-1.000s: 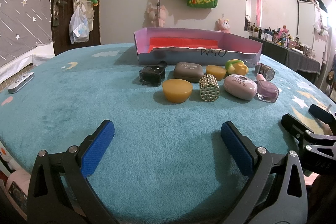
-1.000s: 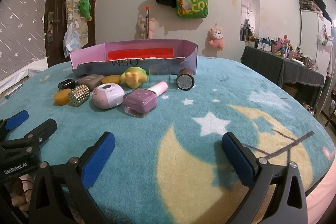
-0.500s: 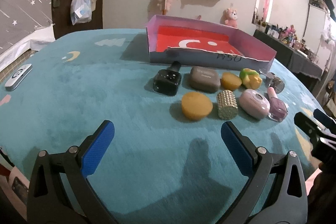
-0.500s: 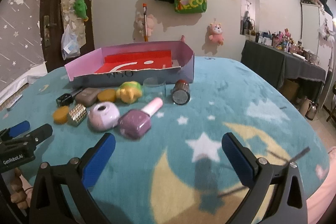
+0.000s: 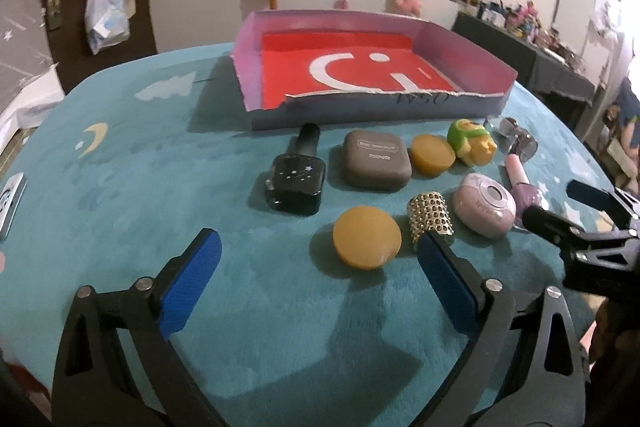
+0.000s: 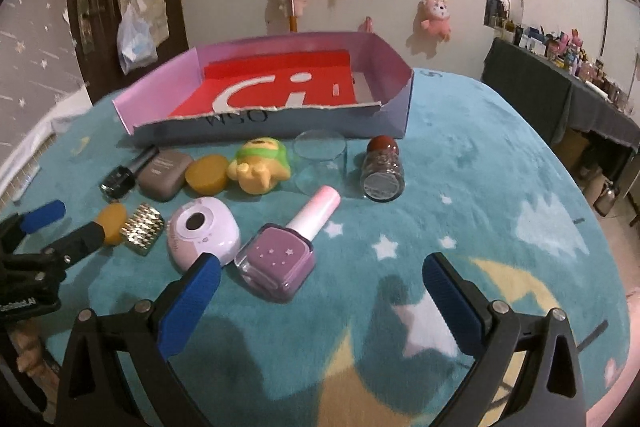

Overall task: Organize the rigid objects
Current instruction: 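Grasp the orange sponge with the left tool while the right tool grasps the purple nail polish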

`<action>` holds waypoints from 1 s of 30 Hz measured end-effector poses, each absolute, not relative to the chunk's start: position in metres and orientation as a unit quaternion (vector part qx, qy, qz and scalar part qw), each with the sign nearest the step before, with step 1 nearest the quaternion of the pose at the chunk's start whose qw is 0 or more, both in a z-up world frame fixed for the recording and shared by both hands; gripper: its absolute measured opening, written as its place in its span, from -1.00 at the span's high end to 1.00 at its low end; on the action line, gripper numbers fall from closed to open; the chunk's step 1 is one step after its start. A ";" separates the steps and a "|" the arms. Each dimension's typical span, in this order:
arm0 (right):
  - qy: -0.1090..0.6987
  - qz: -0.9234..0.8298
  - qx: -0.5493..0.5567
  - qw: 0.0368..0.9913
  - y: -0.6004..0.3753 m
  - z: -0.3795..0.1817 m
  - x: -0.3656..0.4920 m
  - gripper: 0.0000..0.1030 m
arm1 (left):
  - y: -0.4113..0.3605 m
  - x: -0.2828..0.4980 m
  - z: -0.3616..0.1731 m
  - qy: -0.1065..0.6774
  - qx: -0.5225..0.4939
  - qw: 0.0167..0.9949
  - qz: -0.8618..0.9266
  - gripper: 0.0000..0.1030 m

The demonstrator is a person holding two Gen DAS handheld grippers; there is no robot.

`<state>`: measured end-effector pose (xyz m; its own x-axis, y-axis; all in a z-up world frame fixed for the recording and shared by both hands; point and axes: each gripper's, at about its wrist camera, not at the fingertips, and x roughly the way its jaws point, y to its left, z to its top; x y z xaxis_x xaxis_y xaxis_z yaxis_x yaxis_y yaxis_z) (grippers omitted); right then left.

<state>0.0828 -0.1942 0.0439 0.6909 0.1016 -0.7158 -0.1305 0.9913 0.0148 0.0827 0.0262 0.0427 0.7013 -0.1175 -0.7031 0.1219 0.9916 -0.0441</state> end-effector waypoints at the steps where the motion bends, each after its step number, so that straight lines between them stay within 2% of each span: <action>1: 0.393 0.062 -0.018 0.917 -0.193 0.043 0.085 -0.90 | 0.025 0.085 0.042 0.385 0.007 0.920 -0.069 -0.85; 6: 0.411 0.066 -0.017 0.909 -0.188 0.039 0.096 -0.67 | 0.020 0.097 0.037 0.404 0.013 0.910 -0.096 -0.52; 8: 0.412 0.074 -0.017 0.908 -0.187 0.038 0.098 -0.49 | 0.018 0.102 0.033 0.414 0.010 0.904 -0.107 -0.19; 9: 0.414 0.080 -0.018 0.907 -0.185 0.036 0.099 -0.43 | 0.017 0.102 0.032 0.413 0.013 0.904 -0.107 -0.18; 11: 0.411 0.090 -0.022 0.907 -0.182 0.036 0.099 -0.17 | 0.015 0.102 0.033 0.408 0.013 0.905 -0.120 0.25; 12: 0.408 0.103 -0.023 0.907 -0.180 0.036 0.097 -0.06 | 0.014 0.101 0.034 0.406 0.013 0.905 -0.126 0.31; 13: 0.406 0.112 -0.024 0.907 -0.179 0.036 0.096 0.09 | 0.012 0.101 0.034 0.405 0.016 0.906 -0.125 0.31; 30: 0.380 0.172 -0.038 0.908 -0.184 0.049 0.078 0.10 | 0.006 0.084 0.053 0.369 0.005 0.924 -0.101 0.31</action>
